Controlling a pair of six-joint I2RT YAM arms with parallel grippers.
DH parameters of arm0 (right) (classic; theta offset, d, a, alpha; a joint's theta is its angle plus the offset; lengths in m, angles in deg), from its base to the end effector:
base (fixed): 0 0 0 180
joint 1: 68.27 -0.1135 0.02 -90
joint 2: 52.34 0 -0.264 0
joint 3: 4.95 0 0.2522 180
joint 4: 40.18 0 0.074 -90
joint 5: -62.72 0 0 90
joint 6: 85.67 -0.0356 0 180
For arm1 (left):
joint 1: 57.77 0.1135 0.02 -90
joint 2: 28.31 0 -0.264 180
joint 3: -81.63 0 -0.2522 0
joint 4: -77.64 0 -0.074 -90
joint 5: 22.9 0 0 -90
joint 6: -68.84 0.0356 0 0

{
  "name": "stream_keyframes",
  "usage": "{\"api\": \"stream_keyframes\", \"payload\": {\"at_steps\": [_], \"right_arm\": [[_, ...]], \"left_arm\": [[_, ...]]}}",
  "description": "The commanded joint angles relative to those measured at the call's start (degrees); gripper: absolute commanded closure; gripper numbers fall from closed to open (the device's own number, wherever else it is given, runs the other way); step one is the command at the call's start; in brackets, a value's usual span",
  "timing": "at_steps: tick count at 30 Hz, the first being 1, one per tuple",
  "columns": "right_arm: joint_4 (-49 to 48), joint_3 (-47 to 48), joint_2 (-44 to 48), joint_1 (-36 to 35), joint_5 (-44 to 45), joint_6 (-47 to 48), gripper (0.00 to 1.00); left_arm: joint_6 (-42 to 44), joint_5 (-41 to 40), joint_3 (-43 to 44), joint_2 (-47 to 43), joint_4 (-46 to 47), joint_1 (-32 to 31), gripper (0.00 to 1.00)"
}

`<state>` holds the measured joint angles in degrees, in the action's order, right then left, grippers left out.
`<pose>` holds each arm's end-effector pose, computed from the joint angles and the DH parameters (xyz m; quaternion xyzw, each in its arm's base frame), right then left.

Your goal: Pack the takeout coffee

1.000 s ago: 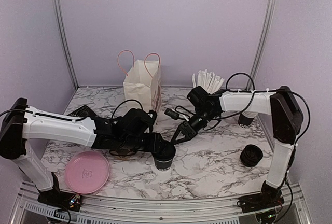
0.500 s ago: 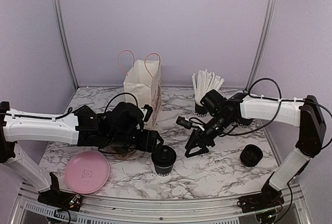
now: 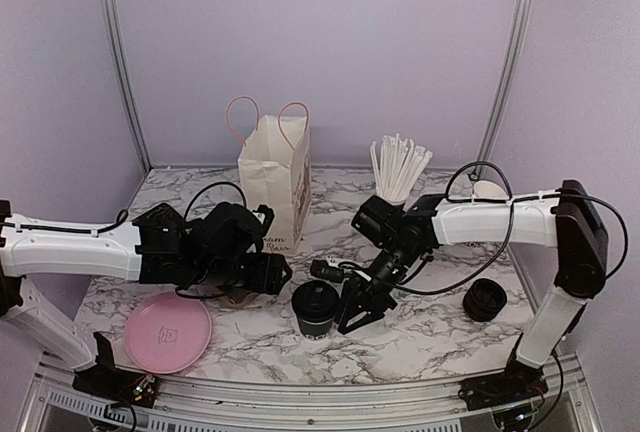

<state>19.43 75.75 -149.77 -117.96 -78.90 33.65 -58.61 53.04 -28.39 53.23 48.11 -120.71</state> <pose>0.1847 0.2608 0.2093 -0.6086 0.6567 0.4444 0.0289 0.1487 -0.2722 0.2528 0.1499 0.8924 -0.2443 0.3486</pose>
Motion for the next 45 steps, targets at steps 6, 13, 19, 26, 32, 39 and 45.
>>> {"api": "stream_keyframes", "payload": {"at_steps": [6,13,19,26,32,39,45], "right_arm": [[-6.14,8.06,-3.63,9.12,-0.77,-5.28,0.65],[-6.05,8.21,-2.57,10.87,1.04,-7.52,0.63],[-7.14,-0.92,3.05,7.64,-2.44,-11.83,0.38],[-7.37,-1.12,-1.40,6.11,-8.53,-15.91,0.36],[-6.09,1.85,-6.23,5.90,-9.39,-17.00,0.44],[-5.69,4.68,-10.27,5.94,-12.85,-18.08,0.48],[-6.64,5.76,-12.65,7.25,-14.36,-20.71,0.46]], "left_arm": [[-1.43,-0.64,-3.76,-3.35,-1.10,0.10,0.30],[-0.58,0.36,-4.53,-4.28,1.01,0.14,0.28],[1.62,4.79,-4.06,-3.18,6.03,0.16,0.22],[1.67,6.23,-2.31,1.29,8.30,0.79,0.31],[0.62,8.42,-2.62,3.40,9.48,0.80,0.39],[-0.97,9.89,-3.89,4.75,10.53,0.80,0.44],[-1.91,10.58,-5.25,4.37,10.75,0.71,0.47]]}}
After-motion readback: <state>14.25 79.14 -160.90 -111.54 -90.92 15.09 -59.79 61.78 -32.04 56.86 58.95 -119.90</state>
